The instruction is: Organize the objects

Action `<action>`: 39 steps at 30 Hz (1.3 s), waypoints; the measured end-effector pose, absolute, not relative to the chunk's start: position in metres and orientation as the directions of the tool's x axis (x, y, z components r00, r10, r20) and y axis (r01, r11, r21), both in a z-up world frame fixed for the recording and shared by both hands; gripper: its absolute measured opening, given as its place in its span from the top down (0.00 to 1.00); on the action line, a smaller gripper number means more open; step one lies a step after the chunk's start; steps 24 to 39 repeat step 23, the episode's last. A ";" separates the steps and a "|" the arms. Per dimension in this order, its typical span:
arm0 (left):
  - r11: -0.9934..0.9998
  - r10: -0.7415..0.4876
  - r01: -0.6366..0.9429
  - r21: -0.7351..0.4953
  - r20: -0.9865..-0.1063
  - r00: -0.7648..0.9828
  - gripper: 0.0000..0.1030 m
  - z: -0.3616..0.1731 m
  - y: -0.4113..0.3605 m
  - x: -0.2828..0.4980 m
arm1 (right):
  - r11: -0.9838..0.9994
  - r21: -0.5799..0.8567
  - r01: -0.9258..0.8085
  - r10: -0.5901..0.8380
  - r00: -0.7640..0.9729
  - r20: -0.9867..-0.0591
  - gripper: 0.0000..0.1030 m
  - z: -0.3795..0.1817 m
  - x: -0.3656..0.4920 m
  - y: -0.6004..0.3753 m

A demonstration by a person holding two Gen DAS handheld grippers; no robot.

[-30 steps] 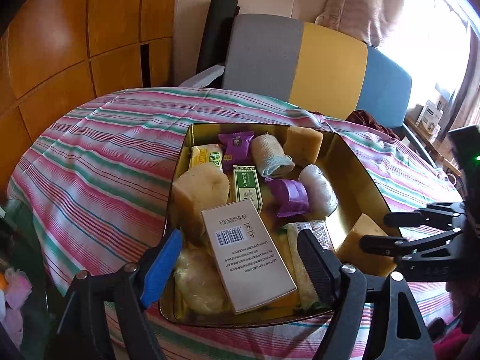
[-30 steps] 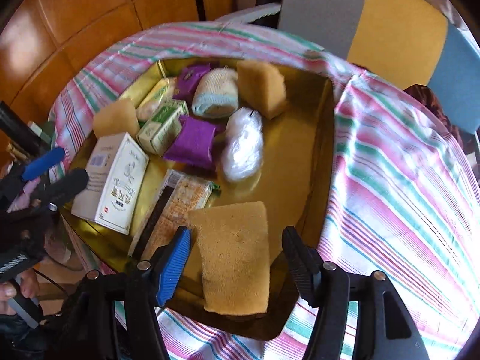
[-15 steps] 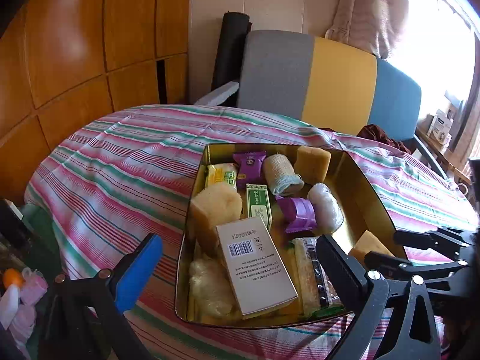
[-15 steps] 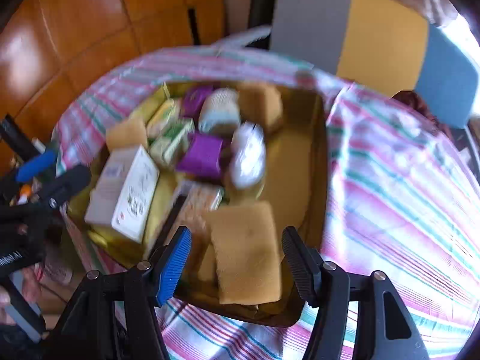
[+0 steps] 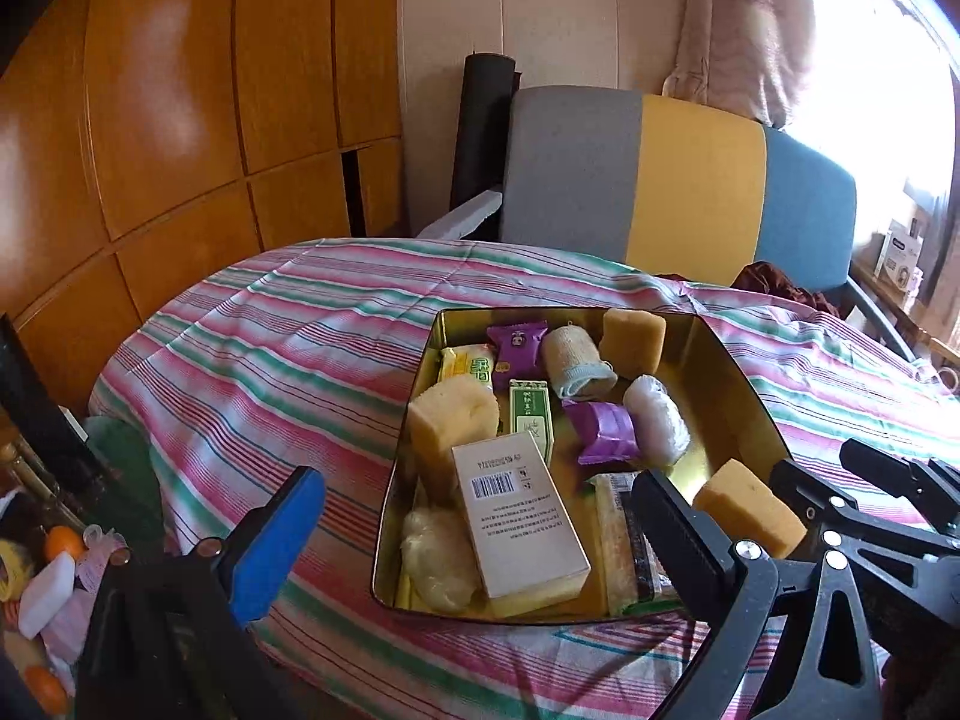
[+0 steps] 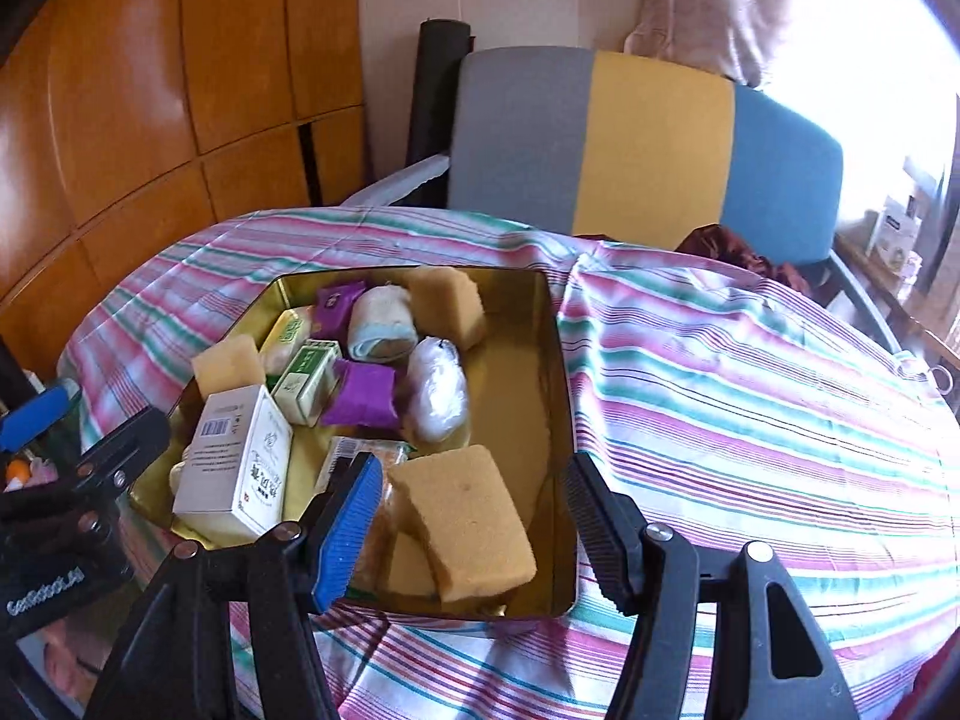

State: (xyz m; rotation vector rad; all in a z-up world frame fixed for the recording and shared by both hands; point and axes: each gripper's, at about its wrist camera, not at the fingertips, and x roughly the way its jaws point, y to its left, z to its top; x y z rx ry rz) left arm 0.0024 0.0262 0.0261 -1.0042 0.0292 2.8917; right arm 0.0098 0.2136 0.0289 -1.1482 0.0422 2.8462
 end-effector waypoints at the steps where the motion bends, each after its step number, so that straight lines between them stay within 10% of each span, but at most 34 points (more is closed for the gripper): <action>1: -0.997 0.072 -0.082 -0.012 -0.622 -0.780 0.00 0.026 0.026 0.003 | -0.997 -0.001 -0.080 0.058 -0.720 -0.692 0.38 0.030 0.010 0.214; 39: -0.996 0.085 -0.085 -0.028 -0.596 -0.798 0.00 0.029 0.024 0.010 | -0.998 -0.016 -0.059 0.054 -0.730 -0.682 0.38 0.034 0.006 0.202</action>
